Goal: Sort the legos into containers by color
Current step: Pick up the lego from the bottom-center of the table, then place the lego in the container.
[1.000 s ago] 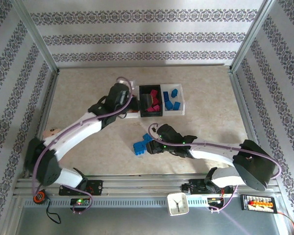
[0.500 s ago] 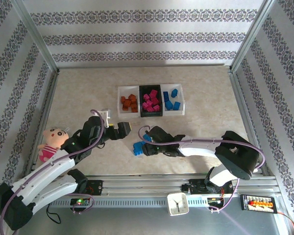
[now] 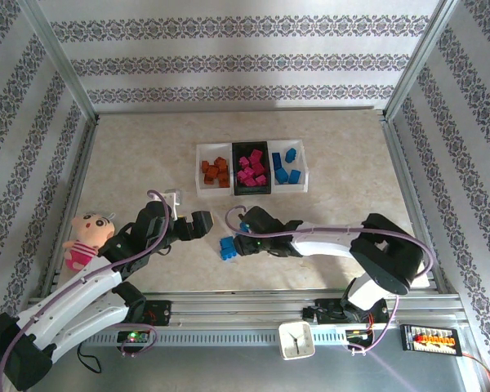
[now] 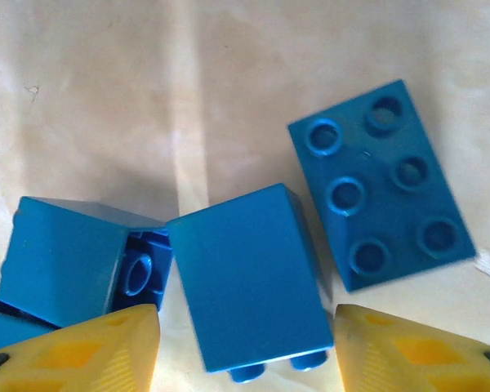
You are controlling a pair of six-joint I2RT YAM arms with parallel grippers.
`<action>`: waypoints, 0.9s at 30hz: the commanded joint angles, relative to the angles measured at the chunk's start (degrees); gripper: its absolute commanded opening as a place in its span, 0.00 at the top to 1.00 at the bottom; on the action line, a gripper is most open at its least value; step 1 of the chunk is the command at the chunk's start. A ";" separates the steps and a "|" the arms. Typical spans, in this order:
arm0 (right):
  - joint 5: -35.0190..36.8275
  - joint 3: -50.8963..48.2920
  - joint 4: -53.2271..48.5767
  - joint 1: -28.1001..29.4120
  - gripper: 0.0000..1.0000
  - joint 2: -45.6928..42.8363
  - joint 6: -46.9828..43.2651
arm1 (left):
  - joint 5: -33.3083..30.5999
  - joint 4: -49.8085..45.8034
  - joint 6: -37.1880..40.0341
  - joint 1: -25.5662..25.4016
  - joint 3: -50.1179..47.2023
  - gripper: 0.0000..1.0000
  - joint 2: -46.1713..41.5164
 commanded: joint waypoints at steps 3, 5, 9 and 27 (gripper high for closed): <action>-0.54 3.92 -1.50 0.43 0.51 3.84 -2.91 | -1.49 -2.23 -0.73 -0.31 -0.95 0.00 -0.59; 0.87 3.98 -1.95 0.36 0.55 3.79 -2.76 | -1.49 -2.48 -0.81 -0.33 -0.95 0.00 -0.63; 0.96 1.89 -1.85 0.36 0.67 0.71 -2.96 | -1.22 -3.06 -0.48 -0.31 -0.75 0.00 -0.90; -2.14 0.12 -14.18 -17.32 0.76 -28.64 -5.23 | 0.03 -2.91 -0.72 -0.35 -2.78 0.00 -1.80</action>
